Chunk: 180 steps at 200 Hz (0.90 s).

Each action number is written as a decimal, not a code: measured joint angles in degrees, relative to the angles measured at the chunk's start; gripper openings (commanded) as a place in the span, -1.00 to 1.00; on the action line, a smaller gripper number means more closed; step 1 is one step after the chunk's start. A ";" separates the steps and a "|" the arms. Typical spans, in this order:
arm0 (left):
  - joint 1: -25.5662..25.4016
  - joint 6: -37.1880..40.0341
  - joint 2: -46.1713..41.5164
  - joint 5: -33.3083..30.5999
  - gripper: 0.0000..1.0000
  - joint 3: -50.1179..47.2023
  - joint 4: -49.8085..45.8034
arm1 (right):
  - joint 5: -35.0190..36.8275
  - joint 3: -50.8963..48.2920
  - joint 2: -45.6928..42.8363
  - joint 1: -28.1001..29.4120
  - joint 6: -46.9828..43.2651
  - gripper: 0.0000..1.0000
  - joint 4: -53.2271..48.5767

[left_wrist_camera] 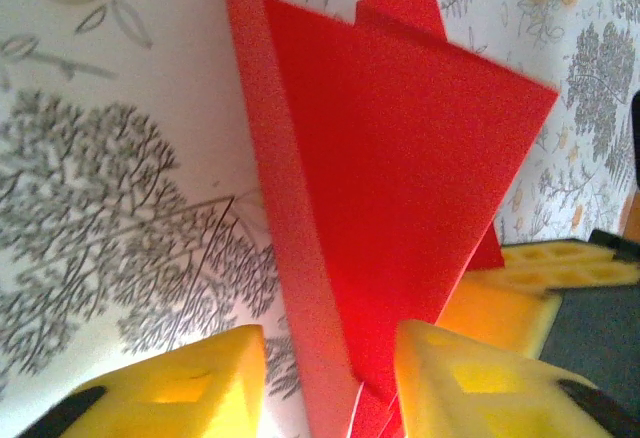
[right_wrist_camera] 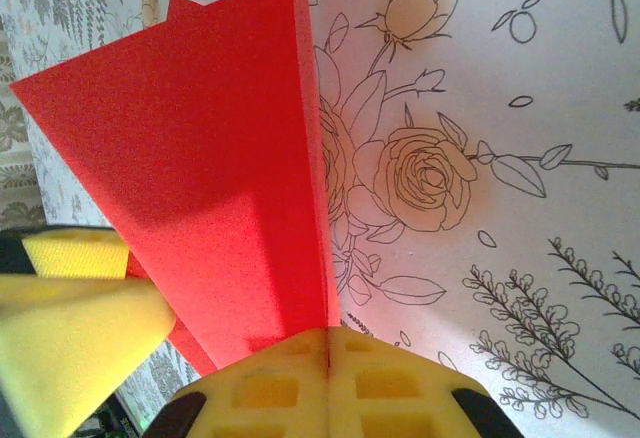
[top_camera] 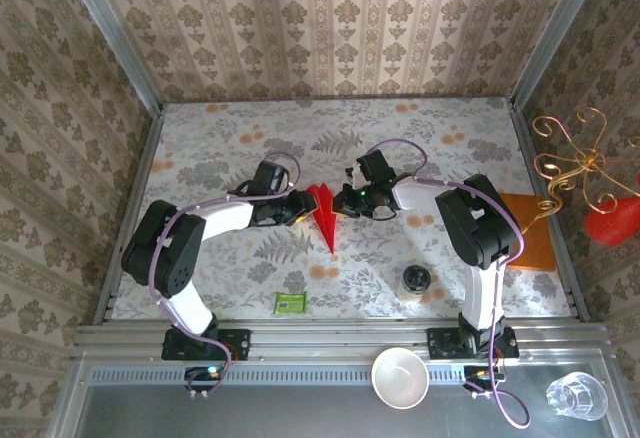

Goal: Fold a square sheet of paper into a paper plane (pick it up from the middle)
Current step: Turn over a paper plane at the top-center of the table.

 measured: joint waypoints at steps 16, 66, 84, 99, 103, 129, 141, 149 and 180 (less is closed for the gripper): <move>0.00 0.07 1.27 -0.07 -0.48 1.64 -1.16 | 0.00 0.00 0.00 0.00 0.00 -0.85 0.00; 0.52 0.59 2.21 -0.74 -0.97 2.84 -4.07 | 0.11 -0.15 -0.04 -0.55 0.22 -0.90 0.13; 1.46 0.76 2.19 -0.81 -0.99 2.84 -4.42 | 0.50 -0.96 -0.39 -1.38 0.52 -0.89 0.61; 2.16 1.14 2.01 -0.90 -1.00 2.80 -4.48 | 0.92 -1.51 -0.92 -2.38 0.90 -0.89 1.05; 2.34 1.25 1.90 -0.92 -1.00 2.75 -4.50 | 1.09 -1.57 -1.09 -2.64 1.09 -0.89 1.11; 3.13 2.01 0.42 -0.96 -1.00 2.62 -4.46 | 1.90 -1.57 -2.01 -3.72 1.77 -0.88 1.60; 3.32 2.25 -0.13 -0.92 -1.00 2.62 -4.37 | 2.08 -1.57 -2.25 -3.98 1.88 -0.87 1.62; 3.34 2.43 -0.31 -0.92 -1.00 2.62 -4.24 | 2.27 -1.60 -2.29 -4.02 1.97 -0.87 1.70; 3.34 2.45 -0.31 -0.94 -0.99 1.95 -3.43 | 3.10 -1.68 -2.29 -4.02 2.43 -0.85 2.19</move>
